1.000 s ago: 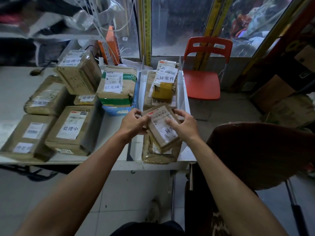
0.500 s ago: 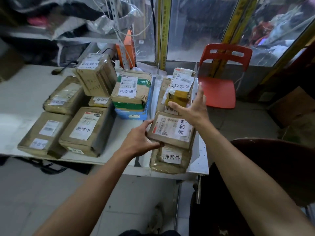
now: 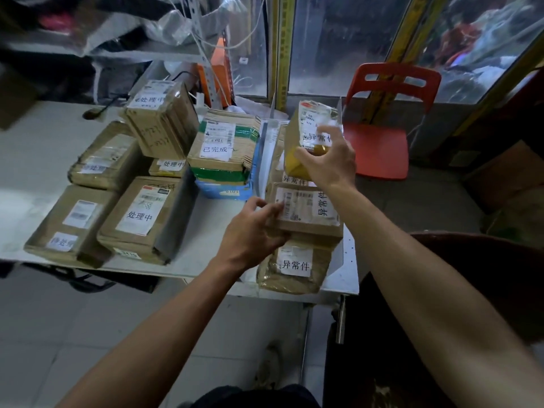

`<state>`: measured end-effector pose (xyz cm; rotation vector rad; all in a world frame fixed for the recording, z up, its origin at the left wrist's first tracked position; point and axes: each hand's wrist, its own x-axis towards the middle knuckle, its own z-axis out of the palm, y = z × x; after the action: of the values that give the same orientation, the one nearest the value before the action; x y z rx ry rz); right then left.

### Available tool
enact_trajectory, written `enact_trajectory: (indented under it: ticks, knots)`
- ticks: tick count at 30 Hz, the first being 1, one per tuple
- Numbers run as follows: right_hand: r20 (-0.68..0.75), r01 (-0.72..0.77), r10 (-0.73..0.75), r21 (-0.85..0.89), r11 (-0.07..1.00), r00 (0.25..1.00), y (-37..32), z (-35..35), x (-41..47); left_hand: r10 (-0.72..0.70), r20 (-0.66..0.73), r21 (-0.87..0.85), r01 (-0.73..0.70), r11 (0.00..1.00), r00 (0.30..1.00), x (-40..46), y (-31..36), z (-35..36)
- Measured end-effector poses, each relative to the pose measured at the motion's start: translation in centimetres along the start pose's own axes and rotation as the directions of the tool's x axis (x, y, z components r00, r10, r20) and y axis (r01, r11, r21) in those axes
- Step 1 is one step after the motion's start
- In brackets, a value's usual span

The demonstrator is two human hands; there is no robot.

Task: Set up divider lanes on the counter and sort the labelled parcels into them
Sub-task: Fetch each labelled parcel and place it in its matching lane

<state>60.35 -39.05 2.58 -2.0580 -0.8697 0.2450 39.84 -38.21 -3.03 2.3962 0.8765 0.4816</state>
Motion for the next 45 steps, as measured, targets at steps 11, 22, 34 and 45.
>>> enact_trajectory:
  ticks: [11, 22, 34, 45]
  knots:
    - [0.385, 0.311, -0.466, 0.401, 0.862, 0.796, 1.8, -9.6, -8.1, -0.189, -0.071, -0.616, 0.106, 0.781, 0.979, -1.0, -0.8, -2.8]
    - [0.502, 0.5, -0.476, 0.098, 0.861, 0.722, 3.5, -10.0, -14.0, 0.078, 0.036, -0.407, -0.057, 0.912, 0.996, -5.4, -0.4, -2.9]
    - [0.567, 0.539, -0.448, 0.007, 0.842, 0.692, 6.7, -8.7, -15.8, -0.061, 0.226, -0.124, 0.09, 0.988, 0.972, -6.6, -1.3, -0.9]
    - [0.419, 0.563, -0.452, -0.191, 0.804, 0.787, 8.9, -6.3, -16.9, -0.138, 0.165, -0.138, 0.161, 0.977, 0.977, -7.4, -0.8, 1.0]
